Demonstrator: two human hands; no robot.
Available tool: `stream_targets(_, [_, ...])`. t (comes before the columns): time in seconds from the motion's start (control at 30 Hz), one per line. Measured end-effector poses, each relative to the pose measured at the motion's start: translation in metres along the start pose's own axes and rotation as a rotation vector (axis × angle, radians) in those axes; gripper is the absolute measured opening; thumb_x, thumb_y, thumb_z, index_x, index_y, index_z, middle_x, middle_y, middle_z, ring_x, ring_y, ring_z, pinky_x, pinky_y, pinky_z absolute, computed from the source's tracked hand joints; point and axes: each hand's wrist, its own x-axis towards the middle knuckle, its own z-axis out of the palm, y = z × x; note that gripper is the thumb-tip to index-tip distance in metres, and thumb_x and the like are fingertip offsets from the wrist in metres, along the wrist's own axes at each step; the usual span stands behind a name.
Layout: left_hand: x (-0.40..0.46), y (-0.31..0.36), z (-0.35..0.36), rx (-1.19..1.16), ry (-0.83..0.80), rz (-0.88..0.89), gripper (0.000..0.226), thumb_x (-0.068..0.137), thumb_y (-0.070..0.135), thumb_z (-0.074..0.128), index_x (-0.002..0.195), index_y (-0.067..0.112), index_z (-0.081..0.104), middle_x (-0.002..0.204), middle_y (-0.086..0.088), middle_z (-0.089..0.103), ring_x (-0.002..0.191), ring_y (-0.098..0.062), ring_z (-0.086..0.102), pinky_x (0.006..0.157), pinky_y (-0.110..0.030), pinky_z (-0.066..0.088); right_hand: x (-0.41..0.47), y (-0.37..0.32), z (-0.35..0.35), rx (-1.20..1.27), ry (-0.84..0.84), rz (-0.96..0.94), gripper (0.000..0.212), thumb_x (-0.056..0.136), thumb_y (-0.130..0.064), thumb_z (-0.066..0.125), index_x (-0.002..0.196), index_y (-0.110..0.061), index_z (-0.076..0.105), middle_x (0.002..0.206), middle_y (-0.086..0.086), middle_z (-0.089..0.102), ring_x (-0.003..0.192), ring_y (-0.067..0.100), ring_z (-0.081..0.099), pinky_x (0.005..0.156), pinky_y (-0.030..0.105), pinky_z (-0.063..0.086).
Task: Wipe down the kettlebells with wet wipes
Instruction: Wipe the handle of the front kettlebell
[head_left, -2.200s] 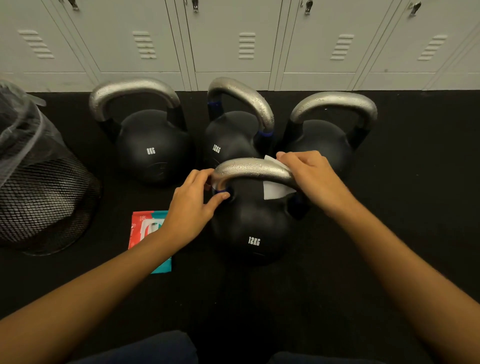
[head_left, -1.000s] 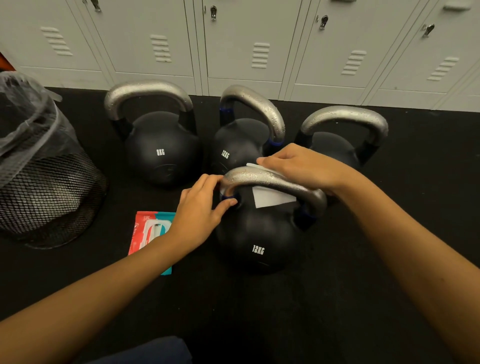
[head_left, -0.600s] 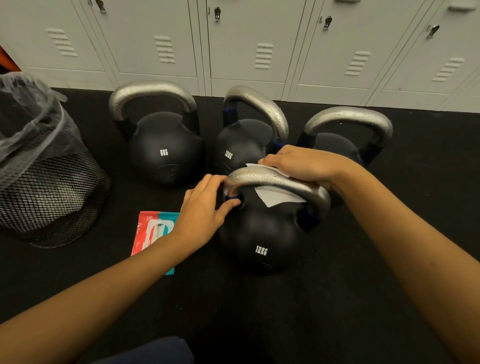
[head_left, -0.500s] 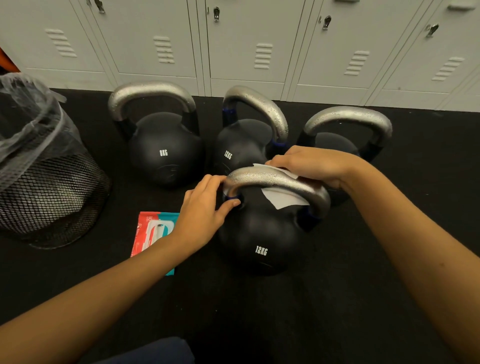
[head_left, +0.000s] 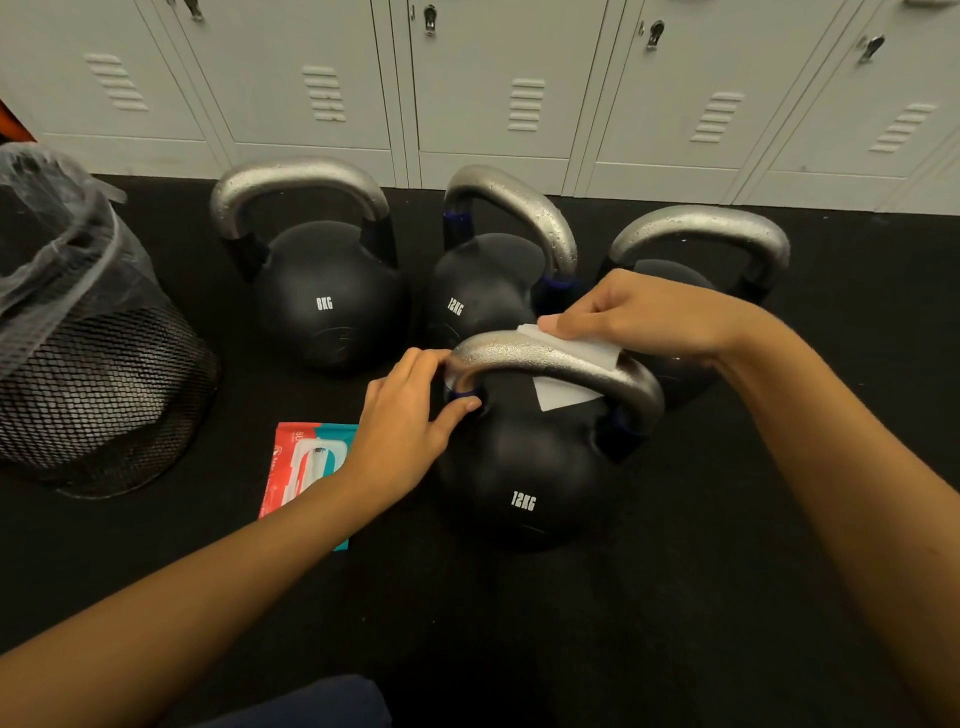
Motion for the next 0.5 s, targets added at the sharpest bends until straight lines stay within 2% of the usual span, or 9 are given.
stream_targets(0.03, [0.0, 0.0, 0.0, -0.005, 0.002, 0.0, 0.045, 0.086, 0.031, 0.067, 0.125, 0.014, 0.052, 0.116, -0.001, 0.054, 0.109, -0.016, 0.052, 0.099, -0.045, 0.042, -0.003, 0.003, -0.003, -0.006, -0.023, 0.005, 0.051, 0.094, -0.049, 0.057, 0.07, -0.006, 0.07, 0.07, 0.016, 0.062, 0.069, 0.022, 0.06, 0.09, 0.035, 0.052])
stream_targets(0.1, [-0.001, -0.001, 0.001, -0.013, 0.0, -0.006, 0.044, 0.086, 0.031, 0.066, 0.125, 0.014, 0.052, 0.116, -0.001, 0.054, 0.11, -0.016, 0.051, 0.1, -0.044, 0.04, -0.009, 0.005, -0.007, 0.0, -0.039, 0.01, 0.043, 0.09, -0.051, 0.058, 0.089, -0.014, 0.079, 0.088, 0.006, 0.075, 0.092, 0.022, 0.071, 0.101, 0.042, 0.049])
stream_targets(0.17, [-0.001, 0.0, 0.002, -0.012, 0.0, -0.008, 0.044, 0.087, 0.031, 0.066, 0.125, 0.015, 0.051, 0.117, 0.0, 0.053, 0.111, -0.015, 0.05, 0.102, -0.041, 0.038, -0.01, 0.004, -0.007, -0.001, -0.045, -0.004, 0.043, 0.09, -0.053, 0.057, 0.097, -0.017, 0.079, 0.096, 0.004, 0.076, 0.098, 0.023, 0.07, 0.102, 0.043, 0.049])
stream_targets(0.27, [-0.001, 0.0, 0.001, -0.012, -0.003, -0.016, 0.045, 0.087, 0.032, 0.066, 0.126, 0.016, 0.05, 0.118, 0.0, 0.053, 0.112, -0.015, 0.049, 0.103, -0.041, 0.037, -0.002, -0.002, 0.001, -0.055, -0.003, -0.042, 0.065, 0.089, -0.061, 0.055, 0.101, 0.0, 0.071, 0.105, 0.023, 0.068, 0.103, 0.038, 0.064, 0.099, 0.05, 0.049])
stream_targets(0.43, [-0.002, 0.0, 0.002, 0.014, 0.002, -0.024, 0.046, 0.087, 0.032, 0.065, 0.128, 0.016, 0.05, 0.119, -0.001, 0.053, 0.114, -0.016, 0.049, 0.106, -0.042, 0.033, 0.006, -0.007, 0.014, -0.098, 0.054, -0.118, 0.071, 0.093, -0.062, 0.05, 0.099, 0.008, 0.063, 0.096, 0.029, 0.064, 0.085, 0.043, 0.061, 0.088, 0.052, 0.052])
stream_targets(0.5, [-0.002, 0.0, 0.002, 0.018, 0.005, -0.023, 0.046, 0.088, 0.033, 0.064, 0.128, 0.017, 0.05, 0.119, 0.0, 0.053, 0.115, -0.016, 0.048, 0.107, -0.04, 0.031, 0.003, -0.001, 0.01, -0.082, 0.052, -0.108, 0.069, 0.094, -0.058, 0.052, 0.087, 0.011, 0.059, 0.082, 0.03, 0.058, 0.068, 0.034, 0.053, 0.082, 0.048, 0.051])
